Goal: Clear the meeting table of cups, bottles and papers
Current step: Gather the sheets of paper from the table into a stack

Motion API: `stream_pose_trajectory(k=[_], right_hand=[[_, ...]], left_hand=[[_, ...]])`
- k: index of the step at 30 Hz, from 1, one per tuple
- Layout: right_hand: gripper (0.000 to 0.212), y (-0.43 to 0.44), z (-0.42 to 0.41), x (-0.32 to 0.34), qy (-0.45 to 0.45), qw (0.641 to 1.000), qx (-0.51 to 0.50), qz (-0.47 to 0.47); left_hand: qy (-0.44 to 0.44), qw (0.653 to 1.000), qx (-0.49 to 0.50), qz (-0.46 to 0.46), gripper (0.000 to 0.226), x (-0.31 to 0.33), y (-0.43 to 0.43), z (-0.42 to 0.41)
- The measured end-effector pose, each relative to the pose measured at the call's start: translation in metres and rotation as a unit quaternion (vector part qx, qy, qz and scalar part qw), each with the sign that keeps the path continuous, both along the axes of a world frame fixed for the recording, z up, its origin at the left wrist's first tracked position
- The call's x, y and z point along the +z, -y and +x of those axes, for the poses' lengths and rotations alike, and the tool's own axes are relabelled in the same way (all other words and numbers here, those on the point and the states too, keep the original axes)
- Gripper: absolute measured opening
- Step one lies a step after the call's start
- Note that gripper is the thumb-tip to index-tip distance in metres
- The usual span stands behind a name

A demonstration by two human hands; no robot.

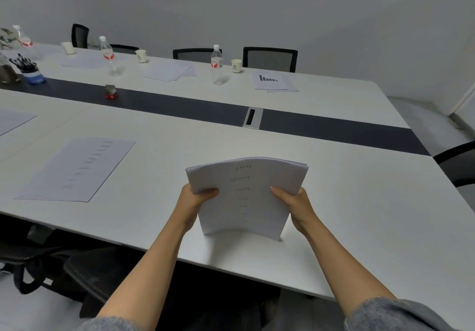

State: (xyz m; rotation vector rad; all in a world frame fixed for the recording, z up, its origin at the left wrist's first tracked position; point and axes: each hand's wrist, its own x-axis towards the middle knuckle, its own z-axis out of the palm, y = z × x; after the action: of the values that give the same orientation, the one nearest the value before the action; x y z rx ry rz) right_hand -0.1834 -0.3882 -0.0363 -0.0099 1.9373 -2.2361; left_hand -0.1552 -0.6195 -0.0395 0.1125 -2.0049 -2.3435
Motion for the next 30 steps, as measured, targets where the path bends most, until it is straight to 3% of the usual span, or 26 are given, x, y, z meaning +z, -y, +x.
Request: stream_pose_trajectory(k=[3,6,8,12,16,18,20,23,30], right_hand=[[0.016,0.009,0.0,0.005,-0.006,1.0,-0.022,0.003],[0.012,0.025,-0.004,0.016,-0.027,0.999,0.025,0.026],[0.004,0.043,-0.006,0.022,-0.05,0.991,0.085,0.091],[0.025,0.084,0.005,0.012,-0.102,0.953,0.169,0.23],[0.035,0.14,0.017,0.004,-0.136,0.943,0.146,0.267],[0.037,0.177,0.019,0.008,-0.16,0.944,0.109,0.267],[0.041,0.218,0.021,0.009,-0.14,0.956,0.071,0.246],[0.035,0.277,0.021,0.001,-0.06,0.977,0.021,0.203],[0.009,0.368,0.034,-0.021,0.117,0.984,-0.068,0.118]], left_hand=[[0.022,0.997,0.072,0.003,0.034,0.009,-0.003,0.007],[0.002,0.989,0.148,0.013,0.018,0.027,0.01,0.017],[-0.026,0.976,0.208,0.059,0.009,0.04,0.028,0.026],[-0.068,0.941,0.304,0.136,0.033,0.057,0.084,0.049],[-0.079,0.918,0.362,0.14,0.015,0.06,0.148,0.064],[-0.077,0.926,0.349,0.12,0.014,0.056,0.181,0.068],[-0.044,0.941,0.323,0.087,0.033,0.054,0.219,0.078],[0.017,0.941,0.338,0.029,0.049,0.045,0.277,0.103],[0.115,0.932,0.282,-0.196,0.047,0.015,0.385,0.142]])
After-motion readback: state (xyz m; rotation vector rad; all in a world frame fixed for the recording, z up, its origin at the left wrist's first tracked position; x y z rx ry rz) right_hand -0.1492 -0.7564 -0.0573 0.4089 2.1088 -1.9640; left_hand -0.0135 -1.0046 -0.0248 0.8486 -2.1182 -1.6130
